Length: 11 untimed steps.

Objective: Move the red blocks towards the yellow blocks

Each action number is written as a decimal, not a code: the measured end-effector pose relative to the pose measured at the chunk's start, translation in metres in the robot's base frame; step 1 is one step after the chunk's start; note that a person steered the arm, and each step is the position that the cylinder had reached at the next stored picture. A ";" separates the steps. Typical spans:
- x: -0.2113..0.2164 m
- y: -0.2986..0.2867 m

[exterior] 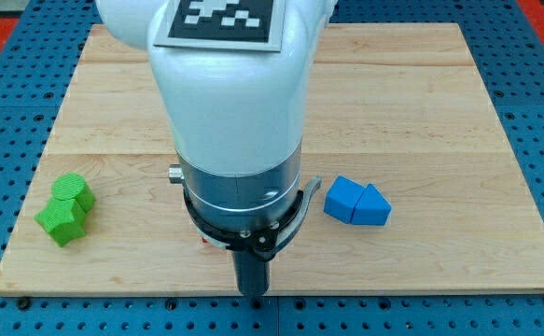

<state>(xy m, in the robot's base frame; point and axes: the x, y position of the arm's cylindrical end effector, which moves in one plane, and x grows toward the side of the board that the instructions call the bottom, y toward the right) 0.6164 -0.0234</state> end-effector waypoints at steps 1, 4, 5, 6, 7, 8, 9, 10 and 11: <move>0.000 0.015; -0.012 0.019; -0.024 0.009; -0.031 -0.011; -0.032 -0.030; -0.034 -0.046; -0.035 -0.047; -0.046 -0.047; -0.056 -0.045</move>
